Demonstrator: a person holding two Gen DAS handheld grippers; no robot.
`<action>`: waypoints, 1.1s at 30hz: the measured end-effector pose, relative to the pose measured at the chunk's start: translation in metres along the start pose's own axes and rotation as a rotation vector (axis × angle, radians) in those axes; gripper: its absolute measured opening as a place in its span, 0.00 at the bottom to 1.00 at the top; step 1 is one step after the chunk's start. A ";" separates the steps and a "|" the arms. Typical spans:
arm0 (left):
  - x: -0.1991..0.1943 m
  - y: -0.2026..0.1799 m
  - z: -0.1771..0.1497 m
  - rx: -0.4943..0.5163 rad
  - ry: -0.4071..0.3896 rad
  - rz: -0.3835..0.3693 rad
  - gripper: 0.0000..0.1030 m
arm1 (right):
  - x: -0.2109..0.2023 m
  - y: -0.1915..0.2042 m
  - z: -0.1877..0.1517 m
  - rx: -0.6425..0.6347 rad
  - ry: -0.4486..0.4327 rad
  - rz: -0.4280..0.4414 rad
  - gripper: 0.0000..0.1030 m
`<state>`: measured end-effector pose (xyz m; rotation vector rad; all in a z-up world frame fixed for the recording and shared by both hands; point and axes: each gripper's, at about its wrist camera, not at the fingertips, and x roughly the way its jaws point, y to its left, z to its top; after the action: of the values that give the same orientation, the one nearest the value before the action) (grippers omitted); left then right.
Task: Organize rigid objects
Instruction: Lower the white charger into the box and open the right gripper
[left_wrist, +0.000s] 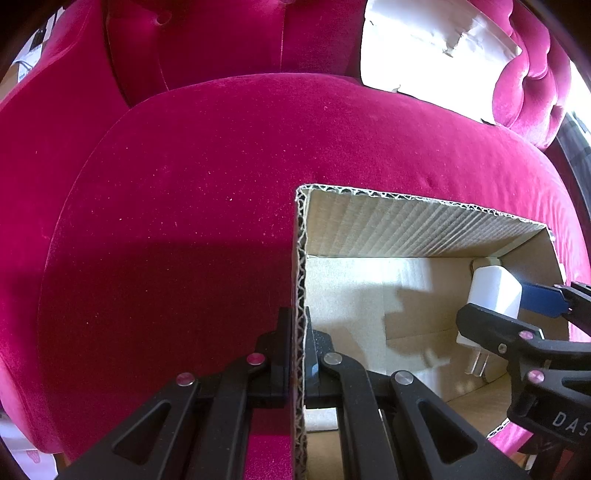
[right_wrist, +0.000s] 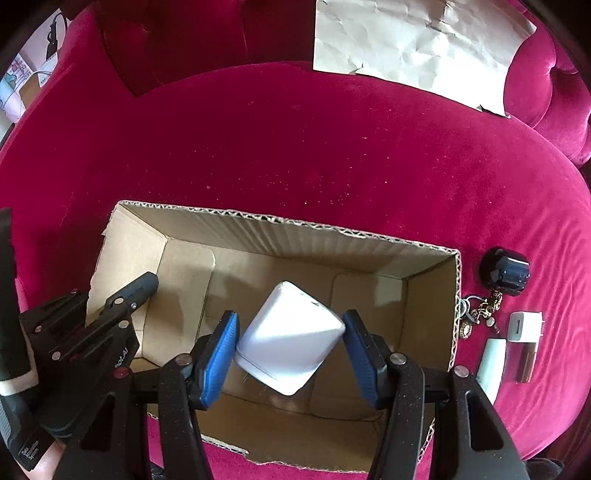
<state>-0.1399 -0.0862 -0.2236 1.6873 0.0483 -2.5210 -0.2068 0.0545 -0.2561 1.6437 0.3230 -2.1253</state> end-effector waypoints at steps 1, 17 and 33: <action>0.001 -0.001 0.000 0.000 -0.001 0.000 0.03 | 0.000 0.001 0.000 0.001 -0.002 0.006 0.60; 0.012 -0.011 0.006 -0.022 -0.009 0.040 0.03 | -0.028 0.006 0.001 -0.052 -0.086 -0.051 0.99; 0.001 -0.006 -0.001 -0.023 -0.011 0.048 0.03 | -0.061 -0.010 -0.002 -0.056 -0.149 -0.021 1.00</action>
<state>-0.1402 -0.0798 -0.2248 1.6461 0.0347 -2.4850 -0.1975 0.0762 -0.1987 1.4478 0.3508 -2.2186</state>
